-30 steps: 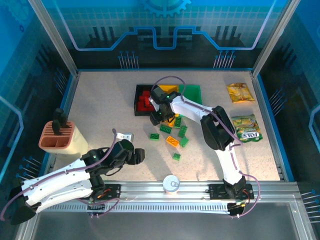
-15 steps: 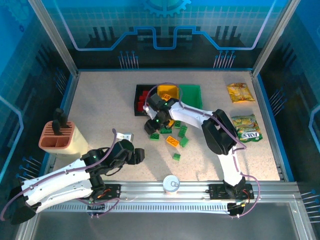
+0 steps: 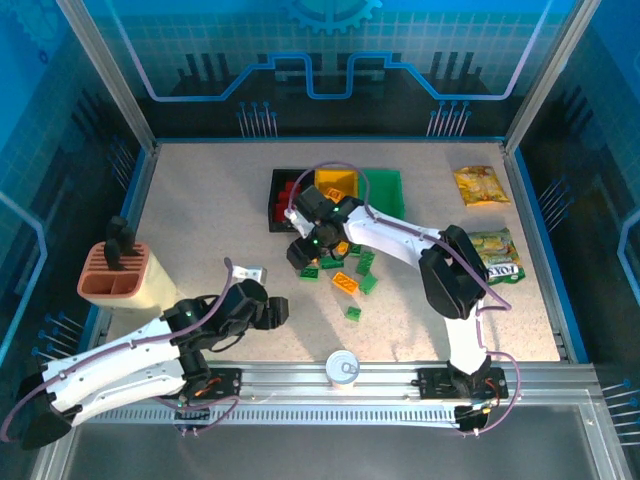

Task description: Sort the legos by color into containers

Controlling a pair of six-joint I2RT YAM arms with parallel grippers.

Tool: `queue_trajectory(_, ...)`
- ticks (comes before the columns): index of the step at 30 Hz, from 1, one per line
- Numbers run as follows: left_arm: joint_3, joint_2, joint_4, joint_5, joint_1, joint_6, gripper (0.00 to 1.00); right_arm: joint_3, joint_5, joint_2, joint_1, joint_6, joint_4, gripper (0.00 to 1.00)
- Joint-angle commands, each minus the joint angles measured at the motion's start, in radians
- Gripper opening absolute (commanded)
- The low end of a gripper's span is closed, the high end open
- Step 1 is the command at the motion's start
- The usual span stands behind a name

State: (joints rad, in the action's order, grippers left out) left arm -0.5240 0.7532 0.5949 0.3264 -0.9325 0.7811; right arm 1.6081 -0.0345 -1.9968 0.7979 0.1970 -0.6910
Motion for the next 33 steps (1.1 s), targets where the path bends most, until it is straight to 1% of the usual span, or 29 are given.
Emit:
queue_trajectory(1, 0.002, -0.027, 0.041, 0.024, -0.008, 0.010, 0.74, 0.073, 0.115, -0.068, -0.003, 0.021, -0.063, 0.71)
queue_trajectory(6, 0.012, -0.051, 0.050, 0.031, -0.008, 0.017, 0.74, 0.115, 0.167, -0.117, -0.003, 0.090, -0.093, 0.82)
queue_trajectory(7, 0.013, -0.052, 0.051, 0.032, -0.008, 0.017, 0.74, 0.124, 0.175, -0.125, -0.005, 0.105, -0.103, 0.87)
queue_trajectory(8, 0.014, -0.051, 0.049, 0.032, -0.009, 0.017, 0.74, 0.128, 0.176, -0.131, -0.002, 0.112, -0.109, 0.88)
queue_trajectory(15, 0.019, -0.046, 0.042, 0.033, -0.008, 0.017, 0.74, 0.127, 0.186, -0.165, -0.001, 0.160, -0.111, 0.89)
queue_trajectory(23, 0.021, -0.043, 0.037, 0.032, -0.008, 0.018, 0.74, 0.147, 0.151, -0.225, 0.004, 0.168, -0.108, 0.86)
queue_trajectory(26, 0.022, -0.045, 0.044, 0.034, -0.008, 0.018, 0.74, 0.147, 0.146, -0.233, 0.009, 0.168, -0.106, 0.83)
queue_trajectory(28, 0.024, -0.046, 0.045, 0.036, -0.008, 0.020, 0.74, 0.144, 0.147, -0.232, 0.010, 0.167, -0.104, 0.79)
queue_trajectory(33, 0.027, -0.045, 0.038, 0.037, -0.008, 0.020, 0.74, 0.138, 0.168, -0.211, 0.018, 0.164, -0.105, 0.60)
